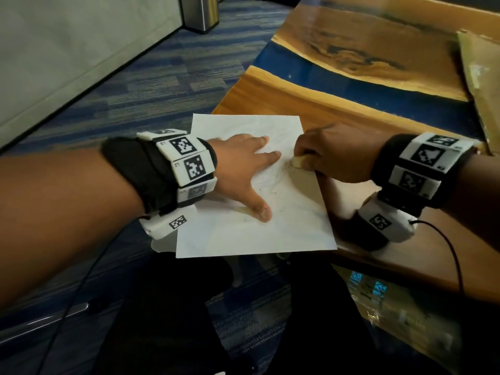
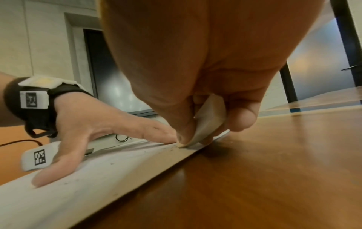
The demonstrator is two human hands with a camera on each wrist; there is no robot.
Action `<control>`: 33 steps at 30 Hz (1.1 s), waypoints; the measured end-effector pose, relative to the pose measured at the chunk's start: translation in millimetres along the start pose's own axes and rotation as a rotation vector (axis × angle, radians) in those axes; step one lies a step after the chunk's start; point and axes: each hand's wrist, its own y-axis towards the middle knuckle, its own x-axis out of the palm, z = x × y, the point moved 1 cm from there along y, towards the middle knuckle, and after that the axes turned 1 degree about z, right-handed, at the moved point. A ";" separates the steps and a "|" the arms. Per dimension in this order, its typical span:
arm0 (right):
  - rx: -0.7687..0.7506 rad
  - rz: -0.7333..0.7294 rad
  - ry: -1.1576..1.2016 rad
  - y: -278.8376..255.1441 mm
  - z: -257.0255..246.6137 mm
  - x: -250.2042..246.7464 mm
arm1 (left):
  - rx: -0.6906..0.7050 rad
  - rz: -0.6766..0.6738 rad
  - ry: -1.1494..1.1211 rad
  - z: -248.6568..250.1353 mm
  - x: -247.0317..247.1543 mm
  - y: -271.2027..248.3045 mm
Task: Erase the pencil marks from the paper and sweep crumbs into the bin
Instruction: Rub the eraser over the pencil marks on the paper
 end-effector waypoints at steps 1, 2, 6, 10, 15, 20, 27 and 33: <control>0.010 -0.003 0.009 0.5 0.5 -0.4 | 0.006 -0.004 0.006 -2.4 0.9 -1.5; 0.025 -0.005 0.014 1.3 0.3 -1.3 | 0.008 -0.006 0.013 -4.0 1.5 -3.3; -0.018 0.008 0.013 -5.6 -18.2 1.7 | 0.013 0.001 0.023 -6.2 3.3 -6.3; -0.239 -0.032 0.034 -21.5 -49.6 9.8 | 0.028 -0.009 0.013 -7.5 4.5 -4.0; 0.040 0.011 -0.003 0.7 -3.2 -2.9 | 0.020 -0.018 0.031 -6.2 -0.3 -0.1; -0.281 -0.049 0.030 -18.9 -41.1 16.3 | 0.038 -0.028 0.032 -8.4 1.1 3.2; -0.212 -0.027 -0.013 -13.0 -24.5 9.5 | 0.040 -0.015 0.042 -10.1 3.4 6.3; -0.076 0.050 -0.003 -2.0 -7.7 5.2 | 0.037 -0.021 0.045 -8.0 1.2 6.4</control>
